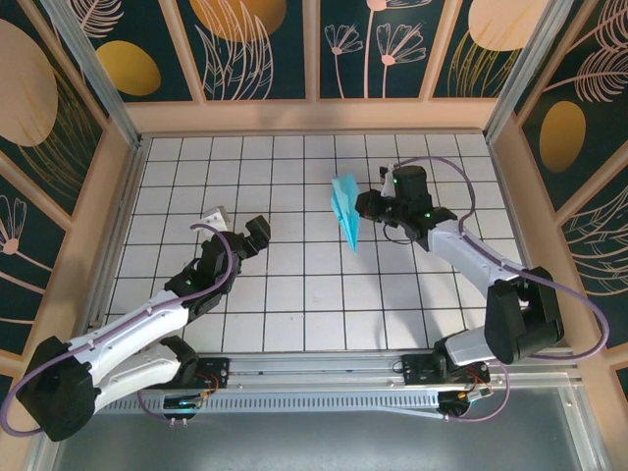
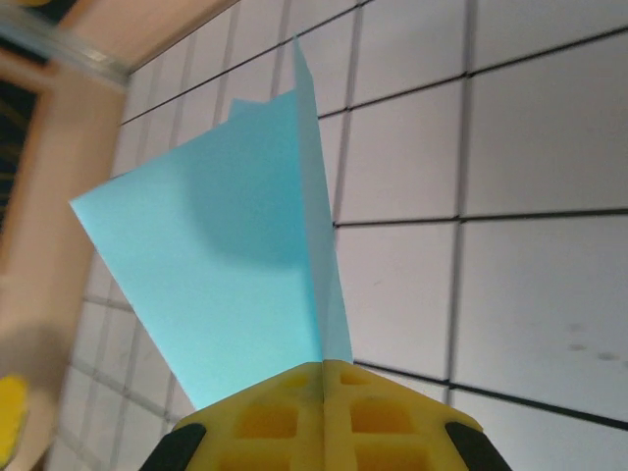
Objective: Fold a paper plane with a square sheet of paper (fold left side to right side)
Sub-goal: Turn over the paper plane at the center of the table.
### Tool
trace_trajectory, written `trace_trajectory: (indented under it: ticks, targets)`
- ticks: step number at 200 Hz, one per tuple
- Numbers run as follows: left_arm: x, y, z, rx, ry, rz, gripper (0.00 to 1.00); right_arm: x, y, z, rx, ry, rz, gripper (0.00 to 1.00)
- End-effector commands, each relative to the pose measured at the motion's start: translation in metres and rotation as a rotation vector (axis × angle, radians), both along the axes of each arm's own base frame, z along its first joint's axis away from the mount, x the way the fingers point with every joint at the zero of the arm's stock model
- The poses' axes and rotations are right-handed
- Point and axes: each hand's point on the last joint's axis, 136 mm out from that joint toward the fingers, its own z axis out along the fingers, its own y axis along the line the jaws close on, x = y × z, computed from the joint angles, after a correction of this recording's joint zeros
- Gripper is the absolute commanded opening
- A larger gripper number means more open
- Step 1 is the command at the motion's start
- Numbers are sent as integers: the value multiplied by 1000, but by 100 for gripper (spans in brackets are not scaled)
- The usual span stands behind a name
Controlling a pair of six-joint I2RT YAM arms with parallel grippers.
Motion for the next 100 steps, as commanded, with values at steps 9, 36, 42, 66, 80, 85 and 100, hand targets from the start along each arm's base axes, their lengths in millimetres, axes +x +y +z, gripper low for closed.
trace_trajectory:
  ticks: [9,36,42,66,80,85,100]
  targets:
    - [3,-11,9,-77,-22,-35,99,-12,35,18,248,-39,182,0]
    - [5,-13,6,-80,-10,-39,99,-11,49,-14,267,31,201,0]
    - [5,-13,4,-76,-4,-38,99,-11,53,-20,267,42,209,0]
    - [5,-15,-1,-72,14,-46,99,-11,66,-47,251,89,222,0]
    - [6,-16,-3,-69,24,-49,99,-11,70,-64,248,128,220,0]
    - [6,-16,-4,-67,27,-52,99,-10,71,-69,251,134,218,0]
    - [6,-18,-7,-59,37,-56,99,-10,72,-82,254,163,212,0]
